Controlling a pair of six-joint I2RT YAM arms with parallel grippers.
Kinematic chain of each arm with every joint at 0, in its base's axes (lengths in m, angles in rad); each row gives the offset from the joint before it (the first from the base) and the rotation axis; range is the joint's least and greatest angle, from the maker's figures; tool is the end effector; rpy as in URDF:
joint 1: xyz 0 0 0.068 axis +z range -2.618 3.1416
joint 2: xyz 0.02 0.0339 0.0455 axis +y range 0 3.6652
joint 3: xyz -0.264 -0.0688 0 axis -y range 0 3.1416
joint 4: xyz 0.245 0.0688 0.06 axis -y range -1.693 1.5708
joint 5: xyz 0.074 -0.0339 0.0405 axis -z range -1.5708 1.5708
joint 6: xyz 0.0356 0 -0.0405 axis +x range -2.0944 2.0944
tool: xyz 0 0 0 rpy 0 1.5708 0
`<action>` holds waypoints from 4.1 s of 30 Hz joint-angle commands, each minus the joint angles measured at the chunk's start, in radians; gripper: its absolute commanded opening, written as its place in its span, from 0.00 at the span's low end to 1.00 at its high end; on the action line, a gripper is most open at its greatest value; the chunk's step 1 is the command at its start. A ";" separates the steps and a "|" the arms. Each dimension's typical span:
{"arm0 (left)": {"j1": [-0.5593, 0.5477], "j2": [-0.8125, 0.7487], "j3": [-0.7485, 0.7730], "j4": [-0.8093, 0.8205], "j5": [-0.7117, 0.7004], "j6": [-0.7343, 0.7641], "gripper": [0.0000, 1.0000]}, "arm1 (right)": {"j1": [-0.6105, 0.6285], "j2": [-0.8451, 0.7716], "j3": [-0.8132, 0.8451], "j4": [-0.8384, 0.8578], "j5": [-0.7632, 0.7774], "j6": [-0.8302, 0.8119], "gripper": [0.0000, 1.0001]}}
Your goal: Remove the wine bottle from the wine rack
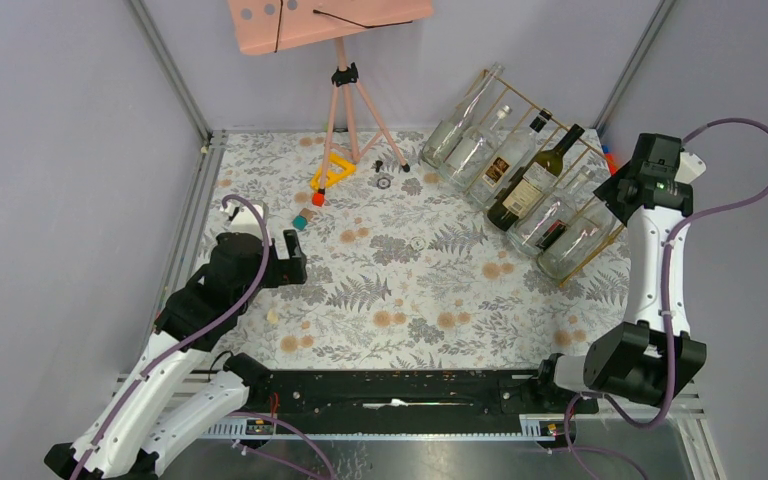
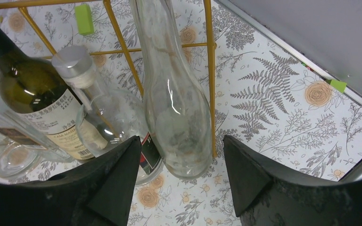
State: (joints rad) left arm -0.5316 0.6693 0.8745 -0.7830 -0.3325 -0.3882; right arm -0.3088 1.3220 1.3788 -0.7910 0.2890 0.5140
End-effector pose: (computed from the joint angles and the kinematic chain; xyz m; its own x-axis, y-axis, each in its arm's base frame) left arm 0.1186 -0.0563 0.3272 -0.5279 -0.1046 -0.8428 0.0471 0.9872 -0.1521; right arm 0.2603 -0.0937 0.3707 -0.3135 0.5947 -0.7403 0.7430 0.6391 0.1987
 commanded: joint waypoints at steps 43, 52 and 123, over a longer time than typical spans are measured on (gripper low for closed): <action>0.001 0.022 -0.003 0.059 0.042 0.017 0.99 | -0.004 0.344 0.206 0.122 0.128 -0.063 0.62; 0.001 0.032 -0.003 0.060 0.051 0.017 0.99 | -0.004 0.364 0.207 0.154 0.130 -0.078 0.56; -0.001 0.042 -0.005 0.065 0.039 0.022 0.99 | -0.004 0.035 -0.143 0.520 -0.028 -0.083 0.00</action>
State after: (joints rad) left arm -0.5320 0.7109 0.8730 -0.7677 -0.2955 -0.3805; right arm -0.3256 1.4246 1.2457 -0.3653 0.3050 0.3954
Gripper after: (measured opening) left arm 0.988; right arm 0.480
